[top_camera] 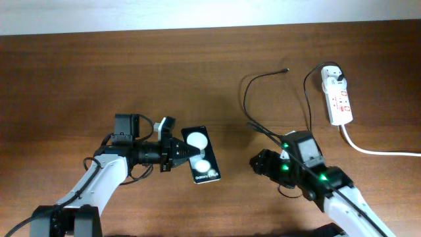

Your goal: Plug charger to phone and switch on socket

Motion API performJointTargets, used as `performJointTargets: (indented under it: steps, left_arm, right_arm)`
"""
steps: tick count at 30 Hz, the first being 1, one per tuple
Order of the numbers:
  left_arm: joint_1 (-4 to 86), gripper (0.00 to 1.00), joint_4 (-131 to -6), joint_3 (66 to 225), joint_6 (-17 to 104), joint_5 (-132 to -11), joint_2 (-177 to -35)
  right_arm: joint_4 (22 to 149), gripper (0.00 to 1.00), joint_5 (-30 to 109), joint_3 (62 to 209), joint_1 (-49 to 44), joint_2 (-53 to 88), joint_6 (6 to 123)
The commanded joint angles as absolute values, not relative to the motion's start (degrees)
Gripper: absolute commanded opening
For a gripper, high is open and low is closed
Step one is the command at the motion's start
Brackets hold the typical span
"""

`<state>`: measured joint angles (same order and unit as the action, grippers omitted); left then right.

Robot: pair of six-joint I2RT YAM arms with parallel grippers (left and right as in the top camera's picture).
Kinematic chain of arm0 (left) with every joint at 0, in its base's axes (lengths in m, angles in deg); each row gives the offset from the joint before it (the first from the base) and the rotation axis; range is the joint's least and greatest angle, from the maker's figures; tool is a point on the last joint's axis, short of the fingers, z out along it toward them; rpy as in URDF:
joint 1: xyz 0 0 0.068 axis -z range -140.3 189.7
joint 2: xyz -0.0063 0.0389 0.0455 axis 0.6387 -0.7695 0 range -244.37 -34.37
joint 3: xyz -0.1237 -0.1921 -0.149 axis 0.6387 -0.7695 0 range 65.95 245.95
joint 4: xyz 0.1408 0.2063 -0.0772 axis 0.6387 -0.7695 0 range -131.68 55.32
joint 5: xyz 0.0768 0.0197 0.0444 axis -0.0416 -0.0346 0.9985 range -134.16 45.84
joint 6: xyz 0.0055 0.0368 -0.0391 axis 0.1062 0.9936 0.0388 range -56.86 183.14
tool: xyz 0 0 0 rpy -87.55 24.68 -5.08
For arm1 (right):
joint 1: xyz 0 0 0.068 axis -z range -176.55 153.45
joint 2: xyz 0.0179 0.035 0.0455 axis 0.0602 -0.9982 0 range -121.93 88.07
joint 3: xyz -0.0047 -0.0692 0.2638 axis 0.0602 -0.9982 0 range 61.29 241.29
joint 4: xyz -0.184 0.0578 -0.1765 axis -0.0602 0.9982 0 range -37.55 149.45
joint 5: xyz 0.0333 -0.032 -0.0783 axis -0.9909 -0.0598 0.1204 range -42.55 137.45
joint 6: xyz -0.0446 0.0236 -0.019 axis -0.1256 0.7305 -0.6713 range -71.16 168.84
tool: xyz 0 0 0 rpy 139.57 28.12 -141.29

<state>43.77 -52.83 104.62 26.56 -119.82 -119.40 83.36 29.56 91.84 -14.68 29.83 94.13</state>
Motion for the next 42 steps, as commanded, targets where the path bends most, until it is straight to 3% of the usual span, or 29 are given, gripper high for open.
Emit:
performJointTargets:
  steps: [1, 2, 10, 13, 23, 26, 35, 39, 41, 42]
  left_arm:
    - [43.8, 0.00, -52.8, 105.5, 28.0, -122.2, -119.7]
    - [43.8, 0.00, -52.8, 105.5, 28.0, -122.1, -119.7]
    - [43.8, 0.00, -52.8, 105.5, 28.0, -120.9, -119.7]
    - [43.8, 0.00, -52.8, 105.5, 28.1, -119.4, -119.7]
    - [43.8, 0.00, -52.8, 105.5, 28.0, -116.4, -119.7]
    - [43.8, 0.00, -52.8, 105.5, 28.1, -116.3, -119.7]
    - [43.8, 0.00, -55.4, 105.5, 28.1, -116.2, -119.7]
    - [43.8, 0.00, -55.4, 105.5, 28.0, -112.1, -119.7]
    - [43.8, 0.00, -55.4, 105.5, 28.0, -111.8, -119.7]
    - [43.8, 0.00, -55.4, 105.5, 28.0, -111.7, -119.7]
  right_arm:
    - [86.3, 0.79, 31.9, 92.7, -10.6, 38.6, 90.6]
    - [87.4, 0.99, 34.4, 92.7, -10.3, 40.3, 90.6]
    - [81.9, 0.99, 37.6, 97.1, -10.3, 35.9, 89.5]
    - [87.6, 0.99, 37.6, 107.1, -10.3, 35.9, 85.9]
    - [104.0, 0.99, 36.9, 107.7, -10.3, 24.3, 85.1]
    - [104.7, 0.99, 30.0, 107.7, -10.3, 19.8, 85.1]
    - [104.0, 0.99, 26.9, 110.4, -10.4, 12.6, 85.0]
    - [77.4, 0.99, 29.2, 112.2, -10.4, 11.8, 78.7]
    - [72.2, 0.98, 33.0, 112.2, -10.4, 9.9, 78.6]
    - [67.6, 0.84, 34.7, 112.2, -10.4, 6.8, 78.6]
